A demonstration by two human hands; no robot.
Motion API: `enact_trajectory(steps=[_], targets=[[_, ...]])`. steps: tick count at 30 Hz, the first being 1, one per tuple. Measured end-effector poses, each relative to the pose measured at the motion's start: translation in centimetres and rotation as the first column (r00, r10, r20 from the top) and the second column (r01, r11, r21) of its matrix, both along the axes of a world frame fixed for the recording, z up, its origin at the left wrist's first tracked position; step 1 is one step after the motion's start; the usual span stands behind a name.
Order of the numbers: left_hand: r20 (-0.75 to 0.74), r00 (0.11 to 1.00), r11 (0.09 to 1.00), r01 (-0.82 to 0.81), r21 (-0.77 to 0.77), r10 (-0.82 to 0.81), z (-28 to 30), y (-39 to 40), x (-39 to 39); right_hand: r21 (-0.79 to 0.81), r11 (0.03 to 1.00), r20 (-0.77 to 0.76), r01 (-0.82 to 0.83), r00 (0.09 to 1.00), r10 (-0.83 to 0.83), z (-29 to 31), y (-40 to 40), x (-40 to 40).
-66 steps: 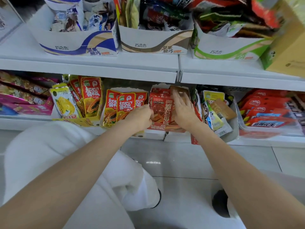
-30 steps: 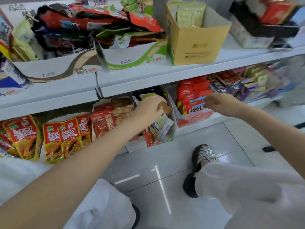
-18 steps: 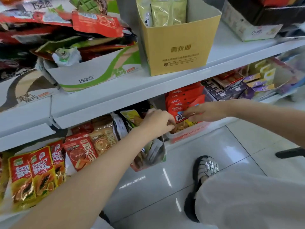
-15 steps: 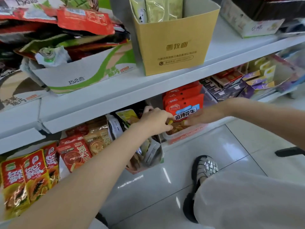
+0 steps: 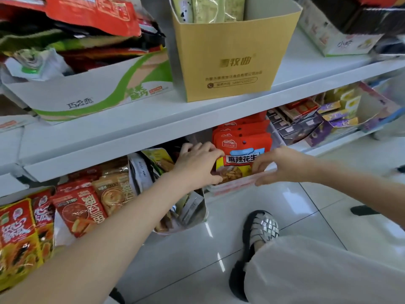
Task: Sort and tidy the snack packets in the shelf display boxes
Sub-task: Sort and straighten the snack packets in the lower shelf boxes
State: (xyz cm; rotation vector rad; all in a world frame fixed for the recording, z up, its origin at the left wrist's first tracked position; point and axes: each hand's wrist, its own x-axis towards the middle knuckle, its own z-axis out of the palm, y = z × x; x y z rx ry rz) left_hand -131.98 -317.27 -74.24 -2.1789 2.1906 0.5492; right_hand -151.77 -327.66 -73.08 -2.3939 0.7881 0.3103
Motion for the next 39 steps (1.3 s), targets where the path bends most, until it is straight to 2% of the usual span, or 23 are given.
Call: enact_trajectory(steps=[2, 4, 6, 9, 12, 16, 21, 26, 28, 32, 34, 36, 39], targets=[[-0.135, 0.987, 0.987, -0.105, -0.122, 0.089, -0.1, 0.4, -0.1, -0.096, 0.987, 0.217, 0.130, 0.970, -0.107, 1.5, -0.5, -1.1], [-0.313, 0.934, 0.955, -0.238, -0.177, 0.174, 0.0, 0.6, -0.1, -0.283, 0.940, 0.321, 0.189, 0.943, -0.093, 2.3, -1.0, -1.3], [-0.424, 0.879, 0.943, -0.302, -0.140, 0.219, 0.3, 0.5, 0.1, -0.369, 0.921, 0.296, 0.126, 0.955, -0.013, 2.1, -1.0, -0.6], [-0.470, 0.854, 0.955, -0.288, -0.071, 0.223, 0.7, 0.5, 0.8, -0.357, 0.932, 0.206, 0.052, 0.978, 0.025, 0.9, -0.3, 0.6], [-0.453, 0.867, 0.973, -0.232, 0.005, 0.209, 1.3, 0.3, 1.3, -0.430, 0.903, 0.162, 0.021, 0.985, 0.055, 0.4, -0.2, 0.9], [-0.396, 0.901, 0.984, -0.173, 0.048, 0.178, 1.4, 0.3, 1.2, -0.597, 0.801, 0.271, -0.041, 0.930, 0.249, 0.3, 0.0, -0.2], [-0.356, 0.918, 0.977, -0.207, -0.053, 0.175, 0.8, 0.6, 1.0, -0.674, 0.737, 0.343, -0.058, 0.858, 0.381, 0.7, 0.8, -1.0], [-0.421, 0.896, 0.910, -0.283, -0.304, 0.138, 1.1, 1.7, 1.2, -0.678, 0.734, 0.398, 0.044, 0.861, 0.316, 4.4, -0.4, -3.4], [-0.401, 0.910, 0.930, -0.232, -0.285, 0.104, 1.4, 1.7, 1.0, -0.663, 0.745, 0.407, 0.077, 0.872, 0.272, 5.8, -0.7, -4.7], [-0.274, 0.960, 0.993, -0.084, -0.087, 0.057, 1.4, 0.3, -0.4, -0.641, 0.736, 0.462, 0.218, 0.875, 0.143, 7.2, -0.9, -6.7], [-0.144, 0.989, 0.999, -0.026, -0.033, 0.021, 1.3, -0.8, -1.3, -0.620, 0.726, 0.528, 0.297, 0.842, 0.107, 7.6, -1.0, -7.1], [-0.047, 0.996, 0.990, -0.081, -0.113, 0.076, 1.0, -1.5, -1.8, -0.617, 0.724, 0.549, 0.308, 0.828, 0.116, 7.7, -1.0, -7.3], [-0.096, 0.978, 0.939, -0.207, -0.277, 0.187, 0.7, -1.8, -2.3, -0.645, 0.721, 0.523, 0.252, 0.834, 0.176, 7.3, -1.1, -7.8]])
